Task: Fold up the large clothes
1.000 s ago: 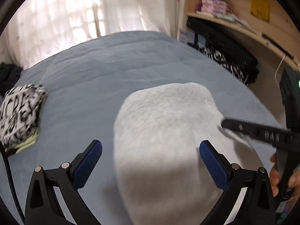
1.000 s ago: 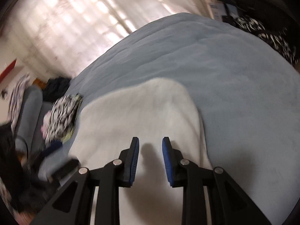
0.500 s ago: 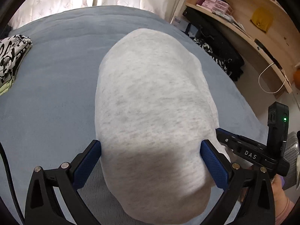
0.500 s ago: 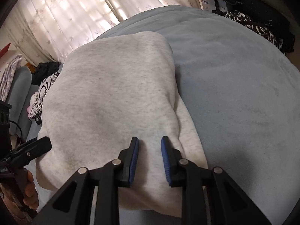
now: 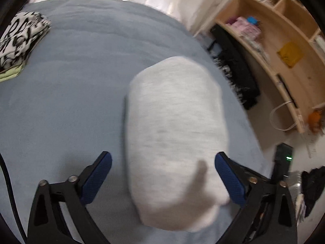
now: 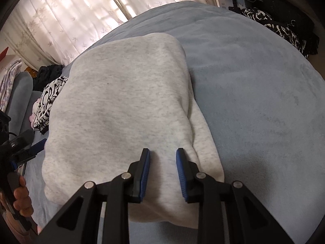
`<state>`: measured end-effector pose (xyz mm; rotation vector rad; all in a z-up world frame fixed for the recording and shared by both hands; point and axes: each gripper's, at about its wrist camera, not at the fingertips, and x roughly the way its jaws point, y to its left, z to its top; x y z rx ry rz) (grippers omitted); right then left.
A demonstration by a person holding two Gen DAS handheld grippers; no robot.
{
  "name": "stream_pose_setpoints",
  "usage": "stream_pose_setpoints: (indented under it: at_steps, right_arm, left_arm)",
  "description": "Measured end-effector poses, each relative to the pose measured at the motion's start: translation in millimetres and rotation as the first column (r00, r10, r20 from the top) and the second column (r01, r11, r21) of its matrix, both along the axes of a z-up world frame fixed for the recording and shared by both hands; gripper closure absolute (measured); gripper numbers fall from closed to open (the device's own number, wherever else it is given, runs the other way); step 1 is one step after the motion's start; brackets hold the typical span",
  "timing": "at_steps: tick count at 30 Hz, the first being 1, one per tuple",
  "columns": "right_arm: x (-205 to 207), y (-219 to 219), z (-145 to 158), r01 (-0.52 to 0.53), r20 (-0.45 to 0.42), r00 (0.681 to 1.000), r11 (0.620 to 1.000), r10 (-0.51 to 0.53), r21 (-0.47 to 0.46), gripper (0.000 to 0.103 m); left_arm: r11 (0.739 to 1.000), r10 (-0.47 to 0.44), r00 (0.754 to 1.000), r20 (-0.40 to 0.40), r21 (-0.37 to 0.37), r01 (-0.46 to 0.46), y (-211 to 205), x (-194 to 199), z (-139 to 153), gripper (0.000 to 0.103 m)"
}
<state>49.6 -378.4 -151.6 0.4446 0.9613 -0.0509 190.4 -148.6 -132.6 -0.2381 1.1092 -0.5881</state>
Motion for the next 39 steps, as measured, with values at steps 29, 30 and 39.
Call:
stream_pose_setpoints:
  at_steps: [29, 30, 39]
  right_arm:
    - [13.7, -52.3, 19.0, -0.073, -0.014, 0.997, 0.976, 0.077, 0.205, 0.003]
    - [19.4, -57.0, 13.5, -0.076, -0.02, 0.996, 0.97, 0.083, 0.231, 0.003]
    - [62.2, -86.0, -52.6, -0.114, -0.046, 0.984, 0.815, 0.169, 0.568, 0.003]
  left_arm:
    - [0.964, -0.205, 0.954, -0.217, -0.215, 0.158, -11.2, 8.3, -42.5, 0.001]
    - [0.962, -0.207, 0.954, -0.215, -0.225, 0.157, -14.4, 9.4, -45.9, 0.0]
    - [0.911, -0.3, 0.94, -0.163, -0.341, 0.232, -14.1, 27.7, -78.1, 0.0]
